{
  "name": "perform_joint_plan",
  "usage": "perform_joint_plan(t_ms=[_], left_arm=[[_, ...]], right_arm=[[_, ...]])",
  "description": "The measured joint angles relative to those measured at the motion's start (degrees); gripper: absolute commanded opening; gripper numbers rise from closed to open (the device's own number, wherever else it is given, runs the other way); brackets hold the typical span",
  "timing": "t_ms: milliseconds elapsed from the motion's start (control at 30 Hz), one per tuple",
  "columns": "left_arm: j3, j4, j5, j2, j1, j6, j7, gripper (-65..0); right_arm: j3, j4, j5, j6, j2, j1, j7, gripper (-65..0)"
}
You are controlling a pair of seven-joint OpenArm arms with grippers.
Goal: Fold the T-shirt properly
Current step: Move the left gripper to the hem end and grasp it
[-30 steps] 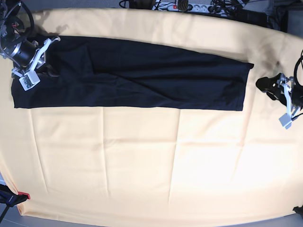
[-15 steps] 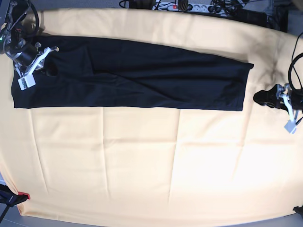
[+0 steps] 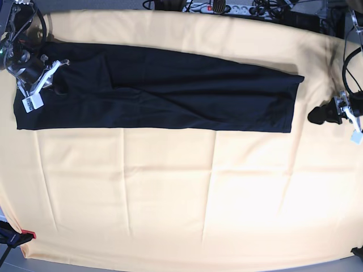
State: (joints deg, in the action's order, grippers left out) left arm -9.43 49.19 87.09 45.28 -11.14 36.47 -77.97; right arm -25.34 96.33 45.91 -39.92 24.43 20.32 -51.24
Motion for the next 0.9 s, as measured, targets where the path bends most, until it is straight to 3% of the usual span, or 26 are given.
perform_joint_plan(t_ms=[367,900], left_arm=[[11.8,9.7,0.0,-0.4,-0.3,-0.7,1.3,-16.4],[17.2,13.4,0.0,0.1,-0.3,-1.7,1.5,-16.4]], right_arm=[[0.0,0.0,0.0,0.0,0.0,0.0,0.0,-65.0],[0.0,0.0,0.0,0.0,0.0,-0.2,0.0,-65.0]])
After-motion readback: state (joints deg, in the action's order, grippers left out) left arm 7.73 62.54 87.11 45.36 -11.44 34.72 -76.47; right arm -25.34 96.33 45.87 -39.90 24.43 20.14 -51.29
